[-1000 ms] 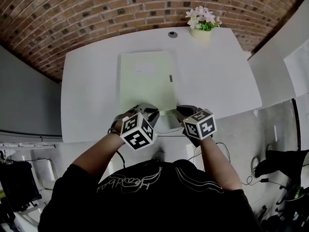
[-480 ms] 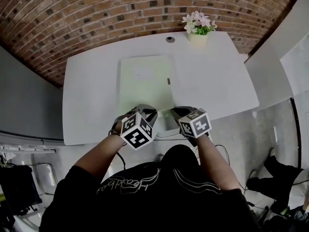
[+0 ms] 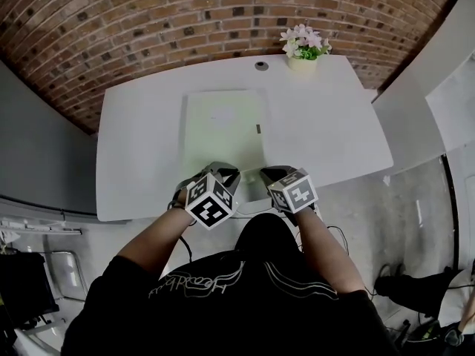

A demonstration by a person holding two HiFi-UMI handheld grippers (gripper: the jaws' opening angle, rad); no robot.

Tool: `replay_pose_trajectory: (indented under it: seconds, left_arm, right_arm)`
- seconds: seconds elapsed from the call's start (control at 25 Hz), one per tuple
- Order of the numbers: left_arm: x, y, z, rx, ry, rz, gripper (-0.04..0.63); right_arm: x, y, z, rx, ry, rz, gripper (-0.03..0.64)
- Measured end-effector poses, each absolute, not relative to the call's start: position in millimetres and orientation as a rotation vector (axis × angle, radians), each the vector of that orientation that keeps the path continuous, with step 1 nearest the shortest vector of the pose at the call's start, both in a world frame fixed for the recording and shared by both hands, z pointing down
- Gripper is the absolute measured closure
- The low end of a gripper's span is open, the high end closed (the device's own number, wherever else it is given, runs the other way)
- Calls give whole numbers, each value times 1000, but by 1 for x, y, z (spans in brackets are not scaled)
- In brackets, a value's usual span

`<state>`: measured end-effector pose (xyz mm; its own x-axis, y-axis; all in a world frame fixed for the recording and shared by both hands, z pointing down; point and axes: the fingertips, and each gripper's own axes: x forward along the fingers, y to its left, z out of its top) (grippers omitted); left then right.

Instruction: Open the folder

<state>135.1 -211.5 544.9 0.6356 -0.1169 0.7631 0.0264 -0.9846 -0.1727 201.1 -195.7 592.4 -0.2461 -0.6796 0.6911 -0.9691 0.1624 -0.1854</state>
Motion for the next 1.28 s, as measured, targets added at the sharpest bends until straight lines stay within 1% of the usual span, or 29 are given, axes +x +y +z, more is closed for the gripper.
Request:
replay_pose_trajectory:
  seconds: [1.28]
  left_arm:
    - [124,-218,536,-2708,131,-1240,586]
  right_arm:
    - [190,-194,593,1535,-2015,813,614]
